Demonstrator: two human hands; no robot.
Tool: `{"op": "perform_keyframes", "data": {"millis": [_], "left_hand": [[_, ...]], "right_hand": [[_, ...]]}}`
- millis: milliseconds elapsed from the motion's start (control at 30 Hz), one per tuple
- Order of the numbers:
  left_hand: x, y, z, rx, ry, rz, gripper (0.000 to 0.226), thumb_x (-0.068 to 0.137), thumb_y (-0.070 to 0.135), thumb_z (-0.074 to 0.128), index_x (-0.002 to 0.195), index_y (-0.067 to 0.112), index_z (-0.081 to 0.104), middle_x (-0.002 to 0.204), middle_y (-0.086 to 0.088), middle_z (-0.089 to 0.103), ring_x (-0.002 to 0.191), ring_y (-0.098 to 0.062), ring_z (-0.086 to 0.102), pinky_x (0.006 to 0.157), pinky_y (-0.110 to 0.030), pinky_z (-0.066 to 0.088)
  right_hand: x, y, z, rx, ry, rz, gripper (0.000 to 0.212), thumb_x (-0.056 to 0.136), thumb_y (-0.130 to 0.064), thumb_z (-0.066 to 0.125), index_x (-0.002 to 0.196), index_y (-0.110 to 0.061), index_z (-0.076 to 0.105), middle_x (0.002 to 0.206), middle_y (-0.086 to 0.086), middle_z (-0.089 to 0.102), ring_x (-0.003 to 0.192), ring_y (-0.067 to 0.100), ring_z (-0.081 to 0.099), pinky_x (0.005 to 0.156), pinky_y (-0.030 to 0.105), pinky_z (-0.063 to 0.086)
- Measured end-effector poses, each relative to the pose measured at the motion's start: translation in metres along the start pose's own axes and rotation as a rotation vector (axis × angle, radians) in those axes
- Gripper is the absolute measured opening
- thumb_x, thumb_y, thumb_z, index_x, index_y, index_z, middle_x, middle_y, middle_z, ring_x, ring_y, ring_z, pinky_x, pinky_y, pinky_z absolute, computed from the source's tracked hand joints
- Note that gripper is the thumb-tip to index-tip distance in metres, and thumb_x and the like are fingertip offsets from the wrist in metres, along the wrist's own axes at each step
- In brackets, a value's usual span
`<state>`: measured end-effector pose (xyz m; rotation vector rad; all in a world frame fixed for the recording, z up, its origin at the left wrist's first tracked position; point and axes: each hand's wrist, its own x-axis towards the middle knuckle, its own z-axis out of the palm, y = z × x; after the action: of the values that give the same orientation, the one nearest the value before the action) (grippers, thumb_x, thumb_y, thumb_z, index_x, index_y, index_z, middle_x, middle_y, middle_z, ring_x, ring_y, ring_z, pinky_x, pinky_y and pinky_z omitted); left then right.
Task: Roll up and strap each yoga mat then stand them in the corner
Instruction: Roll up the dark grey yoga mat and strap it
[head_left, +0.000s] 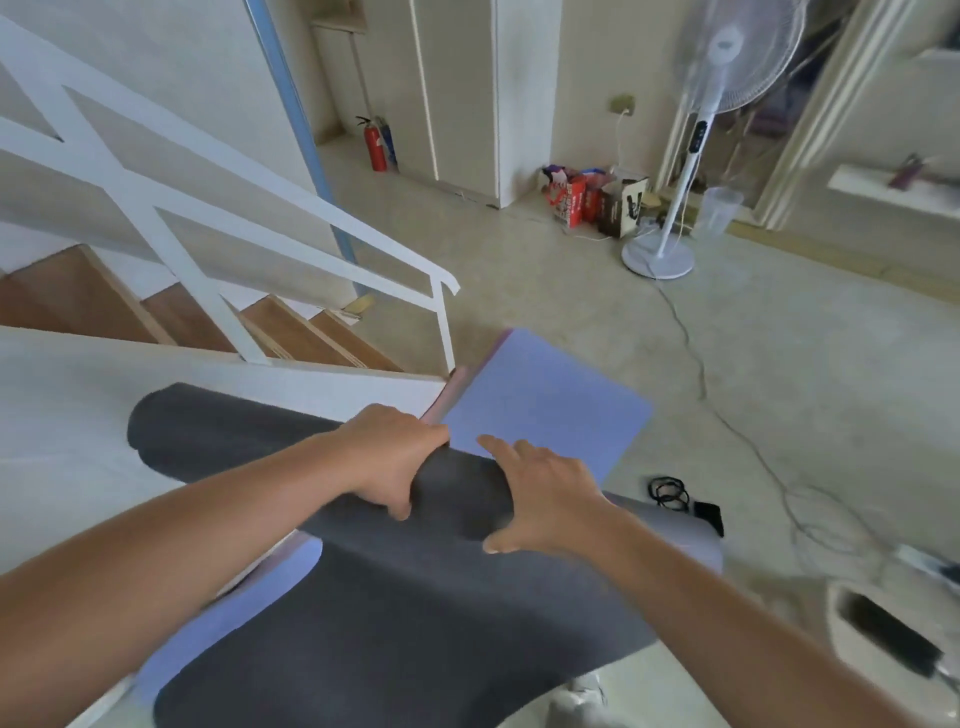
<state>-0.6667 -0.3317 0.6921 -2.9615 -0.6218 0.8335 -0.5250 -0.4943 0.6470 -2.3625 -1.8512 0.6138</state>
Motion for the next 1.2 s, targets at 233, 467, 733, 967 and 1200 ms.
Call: {"op": "perform_keyframes", "data": {"millis": [233,467,733,967,1200], "left_hand": [[-0.047,-0.027,0.101,-0.417,-0.398,0.088,0.064,0.050,0.047,0.086,0.104,0.033,0.054,0.097,0.010,0.063,0.086,-0.011,0.064,0.078,-0.041,0.058],[-0.101,-0.007,0.169,0.247,0.008,0.276,0.123,0.064,0.054,0.081,0.154,0.025,0.002,0.128,-0.006,0.045,0.108,-0.030,0.053,0.091,-0.046,0.041],[-0.100,-0.049,0.171,-0.378,-0.391,0.162,0.073,0.047,0.054,0.087,0.108,0.030,0.053,0.095,0.012,0.063,0.085,-0.013,0.064,0.077,-0.039,0.057],[-0.133,-0.057,0.168,-0.117,-0.273,0.211,0.120,0.052,0.065,0.082,0.149,0.036,0.017,0.127,0.010,0.048,0.110,-0.020,0.056,0.090,-0.038,0.047],[-0.157,-0.088,0.173,-0.223,-0.167,0.023,0.070,0.055,0.055,0.078,0.112,0.027,0.048,0.088,0.009,0.057,0.076,-0.014,0.058,0.070,-0.038,0.053]], "right_hand": [[-0.027,-0.085,0.114,-0.151,-0.040,0.074,0.091,0.071,-0.052,0.073,0.143,-0.030,0.021,0.125,0.003,0.047,0.112,0.027,0.050,0.090,0.039,0.044],[-0.048,-0.115,0.129,0.217,-0.296,0.195,0.067,0.059,-0.051,0.077,0.115,-0.041,0.043,0.090,-0.014,0.059,0.083,0.013,0.059,0.070,0.029,0.044],[-0.058,-0.164,0.159,-0.199,-0.148,0.088,0.123,0.059,-0.069,0.074,0.152,-0.029,0.004,0.136,-0.001,0.042,0.119,0.025,0.047,0.103,0.040,0.038],[-0.027,-0.173,0.131,0.150,-0.354,0.079,0.077,0.057,-0.059,0.077,0.124,-0.045,0.041,0.097,-0.015,0.061,0.088,0.013,0.059,0.079,0.033,0.049],[-0.004,-0.201,0.122,-0.011,-0.254,-0.076,0.118,0.056,-0.067,0.078,0.151,-0.042,0.012,0.135,-0.012,0.049,0.116,0.018,0.053,0.097,0.037,0.043]]}}
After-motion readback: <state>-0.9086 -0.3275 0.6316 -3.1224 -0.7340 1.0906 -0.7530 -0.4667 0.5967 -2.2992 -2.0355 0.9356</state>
